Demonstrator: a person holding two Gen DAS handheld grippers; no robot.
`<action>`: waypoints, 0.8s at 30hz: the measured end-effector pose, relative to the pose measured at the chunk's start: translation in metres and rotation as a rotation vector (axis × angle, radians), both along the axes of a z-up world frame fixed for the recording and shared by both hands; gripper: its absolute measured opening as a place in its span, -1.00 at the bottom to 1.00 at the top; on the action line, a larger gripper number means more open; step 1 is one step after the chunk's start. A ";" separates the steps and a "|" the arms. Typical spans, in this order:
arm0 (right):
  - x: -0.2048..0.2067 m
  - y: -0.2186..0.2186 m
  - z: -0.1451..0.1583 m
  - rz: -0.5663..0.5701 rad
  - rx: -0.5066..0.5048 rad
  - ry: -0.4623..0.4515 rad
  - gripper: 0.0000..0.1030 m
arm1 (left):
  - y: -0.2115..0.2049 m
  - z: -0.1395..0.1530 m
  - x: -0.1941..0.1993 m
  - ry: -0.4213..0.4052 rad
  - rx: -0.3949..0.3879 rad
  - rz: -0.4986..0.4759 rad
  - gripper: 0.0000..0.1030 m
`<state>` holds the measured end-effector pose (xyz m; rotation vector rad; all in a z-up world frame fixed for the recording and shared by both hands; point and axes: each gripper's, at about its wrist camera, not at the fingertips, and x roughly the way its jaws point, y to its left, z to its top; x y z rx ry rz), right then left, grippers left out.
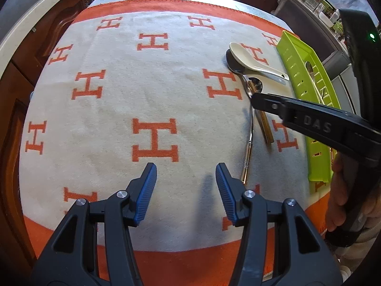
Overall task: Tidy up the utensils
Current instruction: 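Grasp the wooden-handled spoon by its handle with the right tool, then carry the wooden-handled spoon into the green tray with the right tool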
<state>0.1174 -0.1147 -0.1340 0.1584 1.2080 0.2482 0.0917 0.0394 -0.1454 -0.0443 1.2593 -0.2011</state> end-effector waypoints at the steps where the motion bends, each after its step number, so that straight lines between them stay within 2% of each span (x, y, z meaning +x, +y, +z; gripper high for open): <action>1: 0.001 0.002 0.000 0.006 -0.009 -0.005 -0.57 | 0.000 -0.001 0.000 0.000 -0.002 -0.003 -0.06; 10: 0.010 0.015 -0.005 0.054 -0.079 -0.041 -0.59 | -0.006 -0.005 0.004 0.010 -0.010 -0.018 -0.06; 13: 0.010 0.017 -0.005 0.071 -0.119 -0.069 -0.87 | -0.007 -0.006 0.004 0.014 -0.012 -0.016 -0.06; 16: 0.008 0.019 -0.004 0.098 -0.126 -0.084 -0.88 | -0.007 -0.006 0.004 0.012 -0.013 -0.018 -0.06; 24: -0.002 0.004 0.016 0.076 0.033 -0.098 -0.88 | -0.010 -0.002 0.004 0.004 -0.017 -0.027 -0.06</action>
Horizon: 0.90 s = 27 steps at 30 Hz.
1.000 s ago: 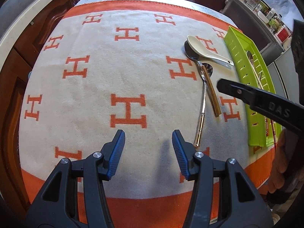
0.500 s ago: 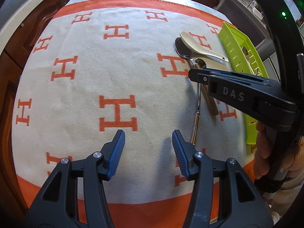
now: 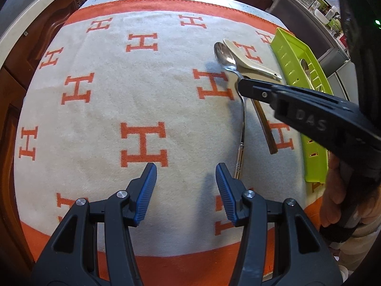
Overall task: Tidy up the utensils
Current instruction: 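Carry the wooden-handled spoon into the green tray with the right tool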
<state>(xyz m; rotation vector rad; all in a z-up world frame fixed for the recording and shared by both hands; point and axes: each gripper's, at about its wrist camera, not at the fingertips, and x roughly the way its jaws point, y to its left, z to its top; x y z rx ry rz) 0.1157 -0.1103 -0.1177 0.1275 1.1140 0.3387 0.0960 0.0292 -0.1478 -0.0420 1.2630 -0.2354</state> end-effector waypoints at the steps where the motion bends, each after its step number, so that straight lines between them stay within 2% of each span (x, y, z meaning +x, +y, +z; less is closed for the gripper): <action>1: -0.003 -0.006 0.005 -0.014 0.022 -0.003 -0.88 | -0.001 0.001 0.001 0.001 -0.006 -0.003 -0.06; 6: -0.017 -0.035 0.023 -0.080 0.083 -0.026 -0.88 | -0.012 0.002 0.005 0.000 -0.016 -0.035 -0.06; 13: -0.047 -0.103 0.037 -0.255 0.121 -0.062 -0.88 | -0.040 0.000 0.025 0.001 -0.025 -0.080 -0.06; 20: -0.062 -0.158 0.031 -0.381 0.099 -0.042 -0.88 | -0.072 -0.008 0.051 -0.012 0.013 -0.101 -0.06; 25: -0.071 -0.174 0.021 -0.406 0.100 -0.020 -0.88 | -0.090 -0.009 0.060 -0.028 0.040 -0.122 -0.06; 27: -0.072 -0.177 0.018 -0.414 0.103 -0.013 -0.88 | -0.099 -0.011 0.060 -0.040 0.087 -0.130 -0.06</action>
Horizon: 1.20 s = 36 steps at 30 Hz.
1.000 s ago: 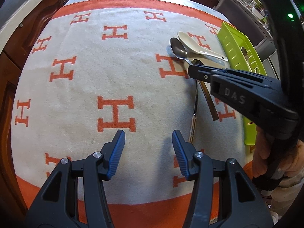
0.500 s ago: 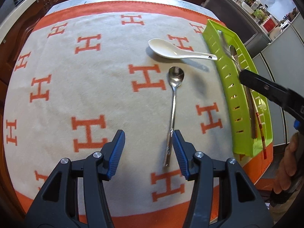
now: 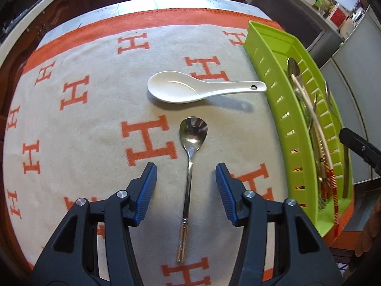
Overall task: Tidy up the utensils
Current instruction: 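Carry the wooden-handled spoon into the green tray with the right tool, then grasp the small silver spoon with the left tool while the right tool releases its spoon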
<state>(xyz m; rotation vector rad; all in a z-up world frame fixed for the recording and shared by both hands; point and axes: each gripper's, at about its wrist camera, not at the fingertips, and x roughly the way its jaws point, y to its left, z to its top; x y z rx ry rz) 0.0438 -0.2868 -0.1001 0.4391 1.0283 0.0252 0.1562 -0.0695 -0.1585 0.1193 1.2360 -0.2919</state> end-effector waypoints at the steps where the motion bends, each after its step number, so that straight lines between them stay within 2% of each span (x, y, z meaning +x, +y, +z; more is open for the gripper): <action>1: -0.001 -0.002 -0.002 -0.008 0.004 0.003 -0.88 | -0.003 -0.001 0.000 -0.003 0.017 -0.005 -0.06; 3: 0.001 -0.005 -0.004 -0.020 0.010 0.009 -0.88 | -0.009 -0.002 0.000 -0.011 0.051 -0.017 -0.08; 5: 0.003 -0.007 -0.006 -0.029 -0.002 0.018 -0.88 | -0.012 -0.001 0.000 -0.019 0.071 -0.013 -0.18; 7: 0.005 -0.008 -0.009 -0.029 -0.023 0.026 -0.88 | -0.011 0.000 0.002 -0.016 0.065 0.000 -0.57; 9: 0.008 -0.008 -0.010 -0.034 -0.047 0.041 -0.86 | -0.009 0.001 0.005 -0.005 0.056 0.012 -0.80; 12: 0.006 -0.009 -0.010 -0.042 -0.046 0.053 -0.84 | -0.002 0.002 0.006 0.013 0.023 0.025 -0.95; 17: -0.002 -0.008 -0.004 -0.016 0.026 0.039 -0.83 | 0.000 0.002 0.006 0.024 0.001 0.038 -0.97; 22: -0.009 0.002 -0.007 0.032 0.077 0.067 -0.83 | 0.009 0.010 0.001 0.040 -0.063 0.063 -0.97; 30: -0.014 0.013 -0.016 0.073 0.106 0.105 -0.83 | 0.010 0.045 -0.016 0.017 -0.145 0.046 -0.97; 36: -0.010 0.011 -0.017 0.067 0.086 0.084 -0.86 | -0.012 0.081 -0.022 -0.011 -0.205 -0.012 -0.97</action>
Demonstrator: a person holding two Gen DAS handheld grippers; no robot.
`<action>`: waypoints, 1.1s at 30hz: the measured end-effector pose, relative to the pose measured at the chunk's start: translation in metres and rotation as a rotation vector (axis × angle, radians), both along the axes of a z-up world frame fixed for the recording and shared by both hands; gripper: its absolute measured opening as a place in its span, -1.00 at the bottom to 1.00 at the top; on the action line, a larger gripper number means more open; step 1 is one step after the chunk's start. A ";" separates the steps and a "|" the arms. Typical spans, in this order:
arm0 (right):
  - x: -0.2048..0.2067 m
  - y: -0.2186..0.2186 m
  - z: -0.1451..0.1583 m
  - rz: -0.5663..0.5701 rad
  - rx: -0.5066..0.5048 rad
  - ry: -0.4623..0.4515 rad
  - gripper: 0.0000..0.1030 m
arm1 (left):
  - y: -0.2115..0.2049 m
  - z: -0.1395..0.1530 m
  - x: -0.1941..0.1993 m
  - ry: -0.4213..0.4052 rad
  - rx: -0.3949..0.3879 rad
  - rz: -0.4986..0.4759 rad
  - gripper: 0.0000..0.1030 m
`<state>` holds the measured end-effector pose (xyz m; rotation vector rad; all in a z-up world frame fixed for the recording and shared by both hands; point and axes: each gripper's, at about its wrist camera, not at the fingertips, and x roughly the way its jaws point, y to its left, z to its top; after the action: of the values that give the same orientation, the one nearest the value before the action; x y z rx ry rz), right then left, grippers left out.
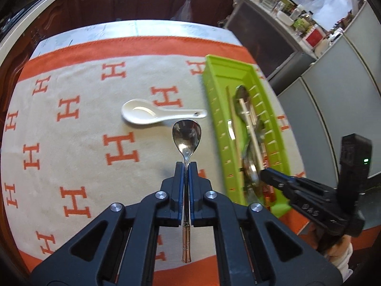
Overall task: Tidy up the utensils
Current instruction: 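Grasp the small silver spoon with the left tool while the right tool releases its spoon, then lay the small silver spoon in the green tray and open the left tool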
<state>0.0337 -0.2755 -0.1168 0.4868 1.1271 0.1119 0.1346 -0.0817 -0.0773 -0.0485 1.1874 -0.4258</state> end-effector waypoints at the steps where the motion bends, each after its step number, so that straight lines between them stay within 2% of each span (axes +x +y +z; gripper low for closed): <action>1: 0.002 -0.001 0.001 -0.002 -0.012 -0.010 -0.86 | -0.005 0.004 0.000 -0.002 -0.009 -0.011 -0.97; 8: 0.020 -0.008 0.000 -0.010 -0.109 -0.039 -0.88 | -0.059 0.020 0.009 0.000 -0.046 -0.086 -0.97; 13: 0.017 -0.024 0.000 -0.051 -0.042 -0.014 -0.87 | -0.088 0.020 0.017 0.021 -0.061 -0.102 -0.97; 18: 0.007 -0.032 0.005 -0.083 -0.013 -0.020 -0.87 | -0.106 0.007 0.024 0.045 -0.027 -0.100 -0.97; 26: -0.005 -0.036 0.011 -0.099 -0.006 -0.035 -0.86 | -0.105 -0.005 0.022 0.052 0.022 -0.100 -0.96; 33: -0.004 -0.019 0.020 -0.047 -0.033 -0.060 -0.86 | -0.075 0.000 0.010 0.013 0.067 -0.067 -0.96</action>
<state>0.0298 -0.2941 -0.0970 0.4770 1.0561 0.0660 0.1442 -0.1563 -0.0770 0.0467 1.2180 -0.4445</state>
